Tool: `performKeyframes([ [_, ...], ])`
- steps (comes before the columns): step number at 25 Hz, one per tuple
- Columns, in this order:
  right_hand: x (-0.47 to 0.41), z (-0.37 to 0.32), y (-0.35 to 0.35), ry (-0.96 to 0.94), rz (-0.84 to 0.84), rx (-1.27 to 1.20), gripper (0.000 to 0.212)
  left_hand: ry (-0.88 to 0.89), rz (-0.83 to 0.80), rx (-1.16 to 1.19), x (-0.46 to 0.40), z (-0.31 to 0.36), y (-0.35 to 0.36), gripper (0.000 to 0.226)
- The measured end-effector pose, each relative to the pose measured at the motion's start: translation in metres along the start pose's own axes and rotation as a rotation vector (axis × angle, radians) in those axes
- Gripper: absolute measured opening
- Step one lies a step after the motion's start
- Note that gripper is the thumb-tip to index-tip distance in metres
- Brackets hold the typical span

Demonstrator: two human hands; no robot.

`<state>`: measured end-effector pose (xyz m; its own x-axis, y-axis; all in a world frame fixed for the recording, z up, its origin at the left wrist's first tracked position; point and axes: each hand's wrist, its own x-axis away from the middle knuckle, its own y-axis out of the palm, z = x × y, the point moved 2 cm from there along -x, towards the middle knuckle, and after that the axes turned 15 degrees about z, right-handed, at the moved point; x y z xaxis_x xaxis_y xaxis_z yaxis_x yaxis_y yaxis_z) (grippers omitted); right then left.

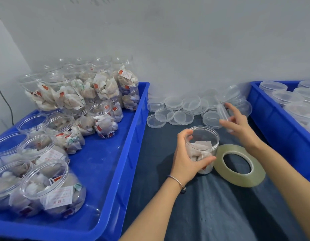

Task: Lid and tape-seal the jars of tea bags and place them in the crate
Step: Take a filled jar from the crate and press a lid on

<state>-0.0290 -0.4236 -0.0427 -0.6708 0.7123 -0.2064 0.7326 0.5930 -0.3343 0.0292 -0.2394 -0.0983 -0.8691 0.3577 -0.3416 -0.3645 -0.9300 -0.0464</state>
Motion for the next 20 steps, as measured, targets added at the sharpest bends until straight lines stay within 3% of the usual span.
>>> performKeyframes([
  [2, 0.028, -0.031, -0.003, -0.142, -0.27, 0.092, 0.076, -0.068, -0.03, 0.022, -0.002, -0.003, 0.0, 0.102],
  [4, 0.048, -0.045, 0.004, -0.284, -0.425, 0.397, 0.076, -0.12, -0.05, 0.01, -0.005, -0.004, 0.002, 0.106],
  [6, 0.058, -0.046, 0.018, -0.446, -0.363, 0.667, 0.074, -0.146, -0.046, 0.006, -0.009, -0.004, 0.003, 0.095],
  [10, 0.067, -0.049, 0.038, -0.623, -0.114, 0.904, 0.07, -0.173, -0.079, -0.036, -0.013, -0.003, 0.001, 0.087],
  [14, 0.057, -0.049, 0.04, -0.707, -0.258, 0.728, 0.065, -0.183, -0.112, -0.053, -0.016, -0.003, -0.003, 0.088],
  [20, 0.04, -0.056, 0.029, -0.603, -0.566, 0.582, 0.076, -0.228, -0.157, -0.051, -0.017, -0.002, -0.007, 0.087],
])
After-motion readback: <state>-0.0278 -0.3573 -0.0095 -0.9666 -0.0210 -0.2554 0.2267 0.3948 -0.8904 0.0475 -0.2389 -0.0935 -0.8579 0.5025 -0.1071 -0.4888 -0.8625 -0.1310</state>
